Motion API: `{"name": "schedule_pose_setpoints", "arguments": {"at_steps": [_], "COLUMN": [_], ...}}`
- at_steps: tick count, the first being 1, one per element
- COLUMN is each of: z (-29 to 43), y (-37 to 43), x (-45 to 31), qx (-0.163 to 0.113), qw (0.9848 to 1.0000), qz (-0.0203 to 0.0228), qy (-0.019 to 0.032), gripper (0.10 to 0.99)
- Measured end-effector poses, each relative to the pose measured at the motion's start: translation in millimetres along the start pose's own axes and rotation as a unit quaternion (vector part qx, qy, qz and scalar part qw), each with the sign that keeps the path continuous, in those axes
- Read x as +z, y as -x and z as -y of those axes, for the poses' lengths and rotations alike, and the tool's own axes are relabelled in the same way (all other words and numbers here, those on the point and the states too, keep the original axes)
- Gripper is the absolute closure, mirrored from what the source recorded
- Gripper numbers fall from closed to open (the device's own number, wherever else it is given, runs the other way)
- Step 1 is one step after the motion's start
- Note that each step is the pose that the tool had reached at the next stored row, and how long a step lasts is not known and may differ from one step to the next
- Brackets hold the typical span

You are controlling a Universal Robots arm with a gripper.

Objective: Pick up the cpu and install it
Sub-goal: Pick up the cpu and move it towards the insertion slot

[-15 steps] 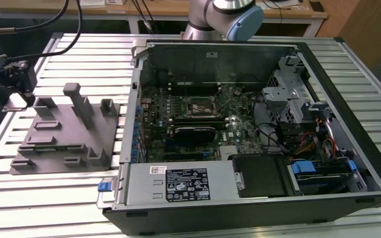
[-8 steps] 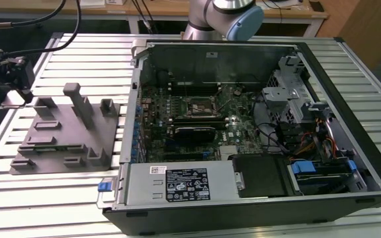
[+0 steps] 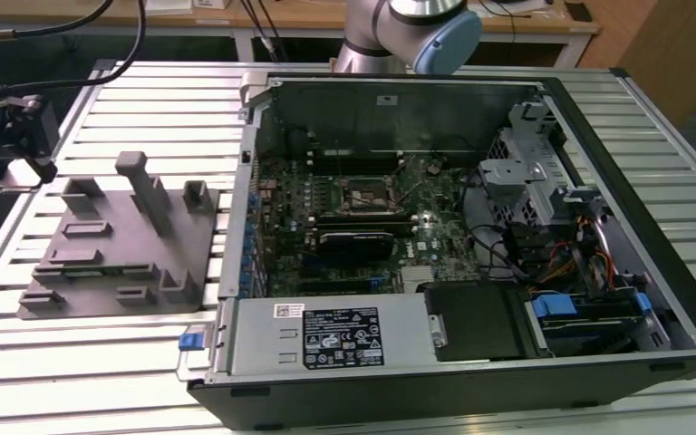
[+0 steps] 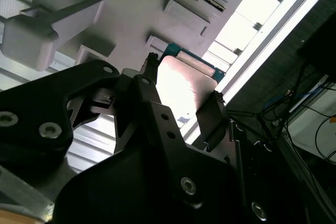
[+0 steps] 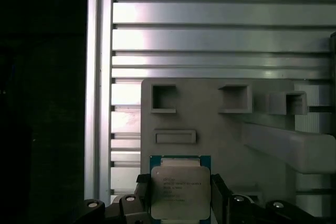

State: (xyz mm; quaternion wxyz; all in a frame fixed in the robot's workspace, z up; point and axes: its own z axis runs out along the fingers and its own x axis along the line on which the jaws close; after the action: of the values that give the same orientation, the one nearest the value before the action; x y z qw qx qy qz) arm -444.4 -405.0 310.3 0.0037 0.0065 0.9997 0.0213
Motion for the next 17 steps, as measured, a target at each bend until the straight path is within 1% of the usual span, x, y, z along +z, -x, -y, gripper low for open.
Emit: {"name": "schedule_pose_setpoints", "arguments": {"at_steps": [17], "z": [-0.7], "y": [0.1], "x": [-16.6], "qx": [0.000], "qw": [1.0000], "qz": [0.0005], "qy": [0.0004], "gripper": [0.545]}}
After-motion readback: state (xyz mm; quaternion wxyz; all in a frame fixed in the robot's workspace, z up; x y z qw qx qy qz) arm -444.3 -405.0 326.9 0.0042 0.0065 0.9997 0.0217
